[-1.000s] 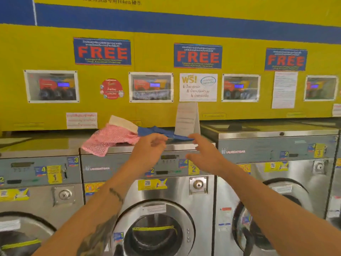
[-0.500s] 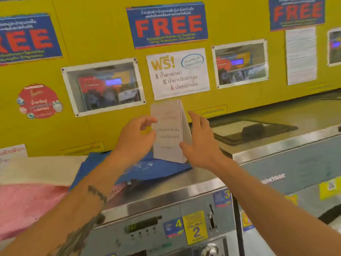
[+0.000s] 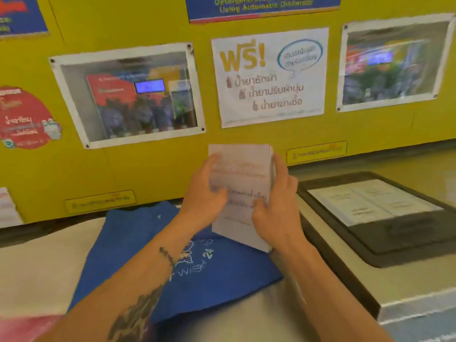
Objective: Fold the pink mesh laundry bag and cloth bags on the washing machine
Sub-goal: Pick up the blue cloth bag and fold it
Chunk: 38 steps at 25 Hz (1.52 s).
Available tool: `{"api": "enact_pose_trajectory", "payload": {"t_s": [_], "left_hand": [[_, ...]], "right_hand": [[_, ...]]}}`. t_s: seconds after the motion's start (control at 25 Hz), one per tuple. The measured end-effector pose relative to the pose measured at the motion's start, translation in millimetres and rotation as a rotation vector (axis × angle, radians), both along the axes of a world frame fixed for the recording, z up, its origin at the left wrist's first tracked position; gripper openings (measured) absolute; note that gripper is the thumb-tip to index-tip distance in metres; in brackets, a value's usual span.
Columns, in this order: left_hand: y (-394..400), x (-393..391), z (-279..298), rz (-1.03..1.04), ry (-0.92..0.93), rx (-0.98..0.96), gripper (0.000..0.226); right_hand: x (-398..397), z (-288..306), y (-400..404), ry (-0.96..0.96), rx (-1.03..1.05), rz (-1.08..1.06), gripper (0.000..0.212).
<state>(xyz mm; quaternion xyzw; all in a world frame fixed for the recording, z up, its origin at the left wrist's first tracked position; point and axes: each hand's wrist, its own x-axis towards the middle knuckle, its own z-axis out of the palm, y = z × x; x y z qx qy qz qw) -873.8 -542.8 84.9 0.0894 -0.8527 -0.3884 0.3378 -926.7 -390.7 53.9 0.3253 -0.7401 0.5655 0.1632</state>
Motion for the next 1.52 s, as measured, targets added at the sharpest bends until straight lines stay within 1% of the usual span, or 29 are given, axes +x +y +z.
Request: {"api": "enact_pose_trajectory", "payload": {"t_s": [0.08, 0.2, 0.28, 0.4, 0.48, 0.52, 0.56, 0.6, 0.64, 0.68, 0.72, 0.76, 0.8, 0.84, 0.88, 0.92, 0.96, 1.0, 1.08, 1.12, 1.2, 1.24, 1.32, 1.4, 1.44, 1.52], "left_hand": [[-8.4, -10.8, 9.9, -0.036, -0.001, 0.045, 0.065], [-20.9, -32.2, 26.0, -0.116, -0.025, 0.055, 0.06], [-28.9, -43.7, 29.1, -0.156, -0.098, 0.06, 0.06], [-33.3, -48.7, 22.3, -0.213, -0.221, 0.086, 0.065], [-36.5, -37.3, 20.4, -0.235, -0.309, 0.018, 0.069], [-40.9, -29.4, 22.8, -0.228, -0.385, -0.067, 0.072], [-48.6, -21.5, 26.5, -0.205, -0.509, -0.185, 0.075], [-58.4, -11.5, 29.5, -0.17, -0.69, -0.313, 0.078], [-69.5, -0.6, 32.6, -0.133, -0.894, -0.429, 0.08], [-81.3, 10.1, 34.4, -0.094, -1.079, -0.5, 0.082], [-94.1, 20.2, 34.7, -0.059, -1.212, -0.517, 0.087], [-105.3, 29.3, 33.7, -0.035, -1.305, -0.521, 0.093], [-114.4, 39.9, 30.9, -0.019, -1.371, -0.541, 0.097], [-119.8, 49.8, 28.0, -0.004, -1.413, -0.584, 0.098], [-123.2, 58.8, 24.3, 0.01, -1.428, -0.628, 0.096], [-126.1, 66.3, 18.4, 0.017, -1.415, -0.657, 0.093], [-128.4, 71.6, 10.8, 0.01, -1.381, -0.676, 0.09], [-130.3, 76.7, 3.2, 0.011, -1.336, -0.687, 0.089], [-132.5, 82.8, -7.6, 0.033, -1.228, -0.69, 0.088], [-132.9, 84.8, -9.3, 0.036, -1.192, -0.674, 0.089], [-129.4, 86.2, -6.1, 0.015, -1.159, -0.635, 0.094], [-123.9, 86.5, -1.9, -0.006, -1.128, -0.634, 0.093], [-110.7, 82.3, 7.7, -0.035, -0.981, -0.63, 0.082], [-98.9, 74.2, 19.2, -0.063, -0.779, -0.535, 0.069], [-93.4, 69.3, 24.2, -0.064, -0.69, -0.485, 0.061], [-84.4, 58.8, 28.0, -0.031, -0.57, -0.445, 0.045]], "right_hand": [[-10.9, 10.4, -5.7, -0.015, 0.005, -0.036, 0.091], [-28.2, 18.2, -16.7, 0.005, -0.042, -0.157, 0.09], [-35.6, 15.4, -23.9, 0.001, -0.024, -0.221, 0.09], [-42.1, 6.8, -29.8, -0.028, 0.066, -0.26, 0.085], [-44.6, 6.4, -32.5, -0.049, 0.13, -0.258, 0.086], [-42.7, 8.8, -32.8, -0.083, 0.14, -0.256, 0.089], [-39.5, 11.0, -31.6, -0.109, 0.14, -0.266, 0.093], [-34.4, 11.7, -30.3, -0.095, 0.133, -0.303, 0.095], [-25.4, 13.4, -27.9, -0.032, 0.111, -0.359, 0.092], [-13.6, 15.9, -26.1, 0.072, 0.062, -0.401, 0.085], [-1.9, 18.0, -26.9, 0.17, 0.008, -0.39, 0.076], [9.1, 21.0, -29.5, 0.205, 0.002, -0.304, 0.066], [19.3, 22.0, -36.8, 0.171, 0.055, -0.15, 0.059], [26.9, 19.8, -46.4, 0.098, 0.199, 0.023, 0.055], [32.0, 14.7, -57.8, 0.029, 0.418, 0.17, 0.057], [35.6, 6.4, -70.3, -0.016, 0.641, 0.277, 0.064], [37.6, -4.0, -81.9, -0.054, 0.81, 0.347, 0.073], [39.6, -13.0, -92.4, -0.083, 0.922, 0.38, 0.08], [40.6, -25.7, -105.8, -0.09, 1.028, 0.343, 0.087], [39.8, -28.8, -109.9, -0.064, 1.041, 0.304, 0.085], [38.8, -29.9, -112.5, 0.001, 1.017, 0.266, 0.076], [39.1, -30.0, -111.5, 0.021, 0.999, 0.267, 0.073], [40.0, -29.1, -104.3, 0.015, 0.94, 0.267, 0.071], [38.9, -25.1, -92.7, -0.029, 0.807, 0.236, 0.067], [36.6, -22.1, -86.7, -0.05, 0.734, 0.211, 0.063], [28.5, -14.3, -74.4, -0.081, 0.612, 0.146, 0.05]]}}
